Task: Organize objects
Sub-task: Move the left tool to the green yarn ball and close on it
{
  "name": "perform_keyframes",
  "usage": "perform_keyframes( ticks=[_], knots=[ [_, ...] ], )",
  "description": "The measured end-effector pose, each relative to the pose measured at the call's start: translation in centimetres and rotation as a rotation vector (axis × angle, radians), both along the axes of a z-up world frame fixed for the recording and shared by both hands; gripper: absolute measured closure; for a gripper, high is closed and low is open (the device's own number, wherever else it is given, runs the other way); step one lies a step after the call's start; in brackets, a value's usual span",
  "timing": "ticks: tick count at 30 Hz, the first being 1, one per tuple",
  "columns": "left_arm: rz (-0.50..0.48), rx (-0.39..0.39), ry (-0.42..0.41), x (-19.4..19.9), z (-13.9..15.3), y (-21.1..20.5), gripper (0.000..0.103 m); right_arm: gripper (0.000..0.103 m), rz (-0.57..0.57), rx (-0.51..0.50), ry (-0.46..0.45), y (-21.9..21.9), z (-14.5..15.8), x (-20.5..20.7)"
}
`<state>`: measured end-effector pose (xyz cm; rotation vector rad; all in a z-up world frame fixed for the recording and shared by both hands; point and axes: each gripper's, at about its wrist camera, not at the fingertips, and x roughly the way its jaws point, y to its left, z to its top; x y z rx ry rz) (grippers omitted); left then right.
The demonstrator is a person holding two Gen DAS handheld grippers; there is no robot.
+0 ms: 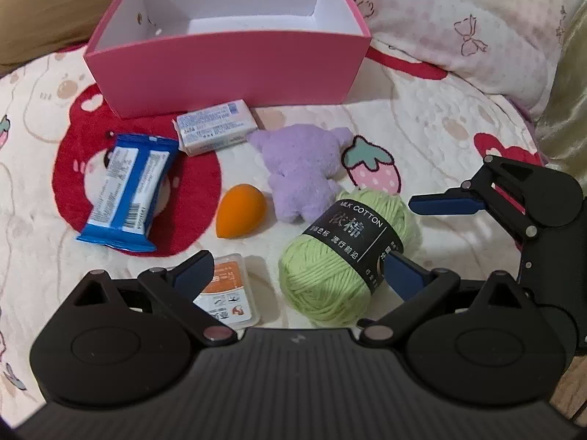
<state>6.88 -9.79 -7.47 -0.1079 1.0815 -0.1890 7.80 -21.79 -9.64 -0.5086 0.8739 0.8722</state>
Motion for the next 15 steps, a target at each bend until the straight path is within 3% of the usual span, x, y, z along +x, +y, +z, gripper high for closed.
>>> perform_keyframes(
  ticks=[6, 9, 15],
  knots=[
    [0.058, -0.101, 0.055, 0.4, -2.1, 0.8, 0.008, 0.010, 0.011, -0.020, -0.065, -0.2, -2.0, 0.0],
    [0.095, -0.121, 0.088, 0.2, -3.3, 1.2, 0.016, 0.010, 0.003, 0.010, -0.057, -0.6, -2.9, 0.3],
    [0.188, -0.174, 0.113, -0.3, -4.4, 2.2, 0.017, 0.009, -0.036, 0.061, -0.056, -1.2, -4.0, 0.2]
  ],
)
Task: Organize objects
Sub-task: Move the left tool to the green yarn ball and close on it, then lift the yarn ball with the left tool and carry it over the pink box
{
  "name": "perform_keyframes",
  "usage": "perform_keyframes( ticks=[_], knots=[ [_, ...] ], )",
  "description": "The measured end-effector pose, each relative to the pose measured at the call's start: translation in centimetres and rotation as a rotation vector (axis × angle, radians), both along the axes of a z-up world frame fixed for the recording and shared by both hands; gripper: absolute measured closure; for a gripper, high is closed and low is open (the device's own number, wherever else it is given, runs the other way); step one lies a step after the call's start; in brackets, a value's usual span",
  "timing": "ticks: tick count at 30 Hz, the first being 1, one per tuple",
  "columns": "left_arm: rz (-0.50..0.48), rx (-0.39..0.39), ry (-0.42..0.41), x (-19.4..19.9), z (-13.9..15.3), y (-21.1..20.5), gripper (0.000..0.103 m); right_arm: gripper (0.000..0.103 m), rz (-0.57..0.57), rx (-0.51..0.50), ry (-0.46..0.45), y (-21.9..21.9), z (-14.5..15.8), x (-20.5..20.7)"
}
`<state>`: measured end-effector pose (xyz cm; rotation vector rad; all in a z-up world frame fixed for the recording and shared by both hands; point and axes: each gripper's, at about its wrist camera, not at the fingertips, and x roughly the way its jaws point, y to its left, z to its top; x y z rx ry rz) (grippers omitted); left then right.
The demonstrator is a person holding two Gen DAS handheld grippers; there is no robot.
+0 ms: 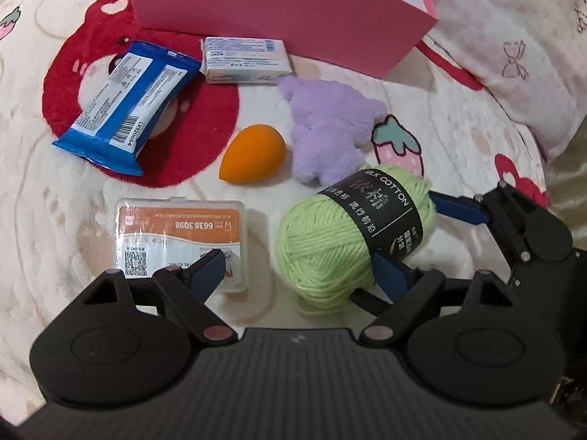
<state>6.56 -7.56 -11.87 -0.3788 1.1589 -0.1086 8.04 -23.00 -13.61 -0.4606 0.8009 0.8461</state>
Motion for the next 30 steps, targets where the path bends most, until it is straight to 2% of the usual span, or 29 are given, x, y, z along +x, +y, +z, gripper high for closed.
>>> perform_keyframes(
  ticks=[2, 5, 8, 14, 16, 17, 19, 22, 25, 30],
  knots=[
    [0.017, -0.031, -0.018, 0.1, 0.0, 0.2, 0.022, 0.009, -0.025, 0.024, -0.005, 0.0, 0.1, 0.0],
    [0.037, -0.142, -0.013, 0.3, -0.2, 0.7, 0.036, 0.008, -0.066, 0.065, 0.042, 0.2, 0.2, 0.1],
    [0.034, -0.154, -0.026, 0.4, -0.3, 0.5, 0.042, 0.008, -0.052, 0.055, 0.013, 0.5, 0.0, -0.2],
    [0.029, -0.120, -0.027, 0.7, -0.4, -0.3, 0.045, 0.007, -0.082, 0.087, 0.043, -0.1, -0.8, 0.5],
    [0.048, -0.148, 0.026, 1.1, -1.0, -0.2, 0.041, 0.007, -0.088, 0.091, 0.050, -0.2, -1.0, 0.6],
    [0.065, -0.190, 0.071, 1.3, -1.5, 0.1, 0.041, 0.010, -0.092, 0.101, 0.061, -0.2, -0.9, 0.6],
    [0.085, -0.228, 0.097, 1.4, -2.1, 0.3, 0.041, 0.011, -0.091, 0.125, 0.073, 0.0, -0.6, 0.1],
    [0.077, -0.202, 0.064, 1.2, -1.8, -0.2, 0.046, 0.013, -0.078, 0.091, 0.040, 0.4, -0.6, -0.3],
    [0.053, -0.148, 0.017, 1.0, -0.8, -1.0, 0.050, 0.013, -0.126, 0.125, 0.078, -0.2, -0.8, 0.4],
    [0.037, -0.113, -0.029, 0.8, 0.0, -1.2, 0.052, 0.013, -0.177, 0.146, 0.131, -0.5, -0.8, 1.3]
  ],
)
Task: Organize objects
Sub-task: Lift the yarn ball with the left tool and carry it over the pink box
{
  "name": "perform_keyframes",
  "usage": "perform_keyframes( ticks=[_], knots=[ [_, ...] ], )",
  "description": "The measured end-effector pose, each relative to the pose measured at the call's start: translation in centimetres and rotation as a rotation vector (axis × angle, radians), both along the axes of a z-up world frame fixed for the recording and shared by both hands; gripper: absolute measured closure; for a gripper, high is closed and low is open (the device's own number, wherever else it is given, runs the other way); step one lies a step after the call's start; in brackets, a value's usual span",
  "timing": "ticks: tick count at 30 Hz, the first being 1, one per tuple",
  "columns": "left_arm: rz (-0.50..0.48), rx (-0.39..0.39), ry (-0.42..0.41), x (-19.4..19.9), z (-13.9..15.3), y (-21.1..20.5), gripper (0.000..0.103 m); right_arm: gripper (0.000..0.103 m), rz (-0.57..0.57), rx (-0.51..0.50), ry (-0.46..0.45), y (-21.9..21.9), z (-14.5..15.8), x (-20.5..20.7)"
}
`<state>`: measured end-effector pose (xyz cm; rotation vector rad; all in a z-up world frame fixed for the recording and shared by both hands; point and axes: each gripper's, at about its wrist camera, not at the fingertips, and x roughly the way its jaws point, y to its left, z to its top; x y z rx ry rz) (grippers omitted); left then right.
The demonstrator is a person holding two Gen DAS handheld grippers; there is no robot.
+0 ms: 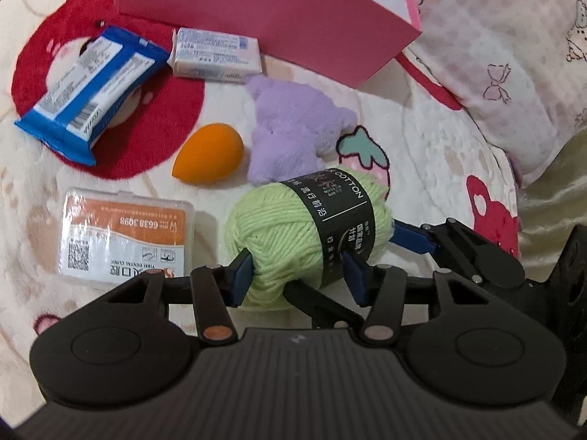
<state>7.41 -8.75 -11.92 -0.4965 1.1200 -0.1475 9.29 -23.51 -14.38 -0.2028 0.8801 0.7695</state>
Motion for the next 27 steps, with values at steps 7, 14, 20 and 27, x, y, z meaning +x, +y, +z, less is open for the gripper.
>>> perform_keyframes(
  ticks=[7, 14, 20, 27],
  knots=[
    [-0.069, 0.129, -0.135, -0.2, 2.1, -0.7, 0.053, 0.023, -0.011, 0.016, 0.004, 0.3, 0.7, -0.3],
    [-0.131, 0.192, -0.244, -1.3, 4.8, -1.0, 0.054, 0.041, -0.010, -0.021, -0.005, 1.1, 1.0, -1.6],
    [-0.146, 0.169, -0.219, -1.2, 4.9, -0.3, 0.053, 0.041, -0.060, 0.010, 0.007, 1.0, 1.5, -1.4],
    [-0.176, 0.138, -0.171, -1.2, 5.7, 1.2, 0.053, 0.039, -0.077, 0.062, -0.002, 1.2, 3.0, -2.3]
  ],
)
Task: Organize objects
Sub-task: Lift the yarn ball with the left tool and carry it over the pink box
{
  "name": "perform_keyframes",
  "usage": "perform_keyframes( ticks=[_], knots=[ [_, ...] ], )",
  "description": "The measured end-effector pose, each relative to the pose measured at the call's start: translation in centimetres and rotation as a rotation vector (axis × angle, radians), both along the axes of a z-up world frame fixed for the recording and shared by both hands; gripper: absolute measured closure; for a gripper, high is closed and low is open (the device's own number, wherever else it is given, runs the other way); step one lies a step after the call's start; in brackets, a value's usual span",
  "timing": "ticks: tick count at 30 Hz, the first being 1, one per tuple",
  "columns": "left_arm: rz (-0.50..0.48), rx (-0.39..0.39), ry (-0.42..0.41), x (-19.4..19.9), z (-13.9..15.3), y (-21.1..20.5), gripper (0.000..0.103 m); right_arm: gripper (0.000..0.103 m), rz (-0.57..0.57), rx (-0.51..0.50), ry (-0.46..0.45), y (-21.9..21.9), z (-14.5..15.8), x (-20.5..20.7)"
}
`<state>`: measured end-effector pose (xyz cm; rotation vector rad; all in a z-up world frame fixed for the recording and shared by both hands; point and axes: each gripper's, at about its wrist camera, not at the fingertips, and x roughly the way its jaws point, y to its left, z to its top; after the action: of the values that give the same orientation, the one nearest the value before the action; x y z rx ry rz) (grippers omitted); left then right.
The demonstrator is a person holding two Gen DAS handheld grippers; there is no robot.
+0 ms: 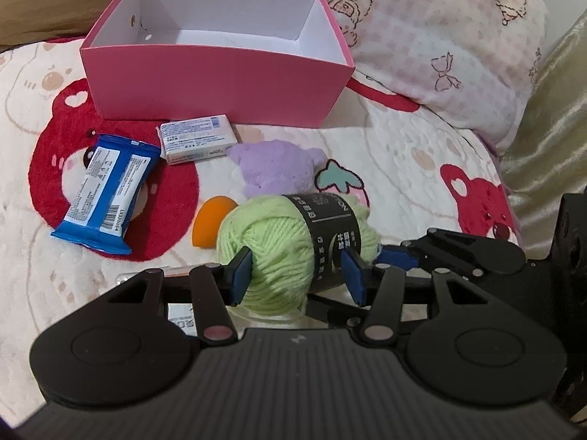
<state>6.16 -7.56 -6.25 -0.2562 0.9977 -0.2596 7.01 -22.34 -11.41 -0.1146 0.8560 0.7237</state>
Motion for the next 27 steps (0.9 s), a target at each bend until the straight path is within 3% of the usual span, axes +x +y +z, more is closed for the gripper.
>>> perform_keyframes(
  ticks=[6, 9, 16, 19, 21, 27],
  knots=[
    [0.023, 0.004, 0.071, 0.7, 1.2, 1.2, 0.052, 0.035, -0.030, 0.057, -0.012, 0.6, 1.4, -0.9],
    [-0.016, -0.002, 0.105, 1.3, 1.5, 1.4, 0.053, 0.030, -0.060, 0.077, -0.019, 1.0, 2.0, -1.1],
    [-0.096, 0.067, 0.042, 1.7, 5.0, 1.4, 0.054, 0.028, -0.088, 0.080, -0.043, 1.9, 3.7, -1.0],
    [-0.126, 0.104, 0.066, 2.2, 5.9, 1.3, 0.054, 0.028, -0.088, 0.079, -0.062, 2.2, 4.9, -0.9],
    [-0.143, 0.087, 0.108, 2.8, 6.2, 1.6, 0.054, 0.028, -0.079, 0.060, -0.081, 2.6, 5.9, -0.7],
    [-0.144, 0.085, 0.067, 3.6, 8.5, 2.7, 0.054, 0.027, -0.054, 0.011, -0.164, 3.9, 8.6, -0.1]
  ],
)
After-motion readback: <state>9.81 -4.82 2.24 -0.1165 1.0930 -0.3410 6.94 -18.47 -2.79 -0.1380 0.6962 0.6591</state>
